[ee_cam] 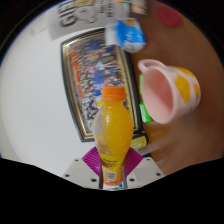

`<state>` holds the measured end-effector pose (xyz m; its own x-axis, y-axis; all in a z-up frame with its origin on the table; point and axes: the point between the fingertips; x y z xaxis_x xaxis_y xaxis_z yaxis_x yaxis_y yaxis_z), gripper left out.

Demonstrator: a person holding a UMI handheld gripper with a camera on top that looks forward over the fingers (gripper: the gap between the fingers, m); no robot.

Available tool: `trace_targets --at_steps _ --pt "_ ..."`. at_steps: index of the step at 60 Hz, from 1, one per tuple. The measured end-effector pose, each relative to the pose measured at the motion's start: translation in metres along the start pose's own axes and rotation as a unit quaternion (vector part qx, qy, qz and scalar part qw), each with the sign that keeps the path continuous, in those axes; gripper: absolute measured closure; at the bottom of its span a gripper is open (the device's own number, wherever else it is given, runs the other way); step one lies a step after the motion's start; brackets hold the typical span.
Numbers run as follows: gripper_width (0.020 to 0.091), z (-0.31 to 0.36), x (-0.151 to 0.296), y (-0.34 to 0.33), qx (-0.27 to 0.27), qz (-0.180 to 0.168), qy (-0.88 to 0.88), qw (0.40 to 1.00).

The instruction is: Pour water

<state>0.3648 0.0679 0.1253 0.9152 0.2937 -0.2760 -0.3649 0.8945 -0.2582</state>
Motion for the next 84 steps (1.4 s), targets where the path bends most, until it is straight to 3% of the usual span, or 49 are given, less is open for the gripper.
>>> trace_targets --at_steps 6,13,21,30,38,44,54,61,62,71,78,80,84 --pt "0.0843 0.019 0.013 -0.016 -0.023 -0.029 -0.146 0.989" --pt "0.0843 0.052 0.047 -0.043 -0.04 -0.091 -0.33 0.939" --pt "0.0843 0.078 0.106 -0.079 -0.07 -0.177 -0.508 0.84" --pt "0.0844 0.055 0.196 -0.107 -0.147 -0.251 -0.648 0.704" --pt "0.0843 -0.001 0.263 -0.112 -0.209 -0.259 -0.694 0.638" --pt "0.0843 -0.037 0.296 -0.112 -0.234 -0.255 -0.699 0.626" --pt "0.0839 -0.083 0.323 -0.111 -0.25 -0.246 -0.689 0.635" --pt "0.0832 -0.08 0.323 -0.114 -0.222 -0.266 -0.682 0.644" --pt "0.0786 -0.08 0.324 -0.114 -0.222 -0.267 -0.683 0.643" --pt "0.0608 -0.084 0.325 -0.111 -0.243 -0.258 -0.689 0.632" --pt "0.0235 -0.093 0.318 -0.119 -0.278 -0.235 -0.682 0.634" --pt "0.0278 -0.093 0.316 -0.123 -0.283 -0.233 -0.682 0.632" --pt "0.0244 -0.091 0.306 -0.137 -0.299 -0.228 -0.683 0.626"
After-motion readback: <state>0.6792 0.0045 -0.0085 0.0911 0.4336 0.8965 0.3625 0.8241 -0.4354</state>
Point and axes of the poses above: the point between the fingertips, and its own axes, seen from behind it with the camera up: z to the left, x up, y forward, the way the camera looks, and after that the axes turned 12 degrees about -x, right-handed
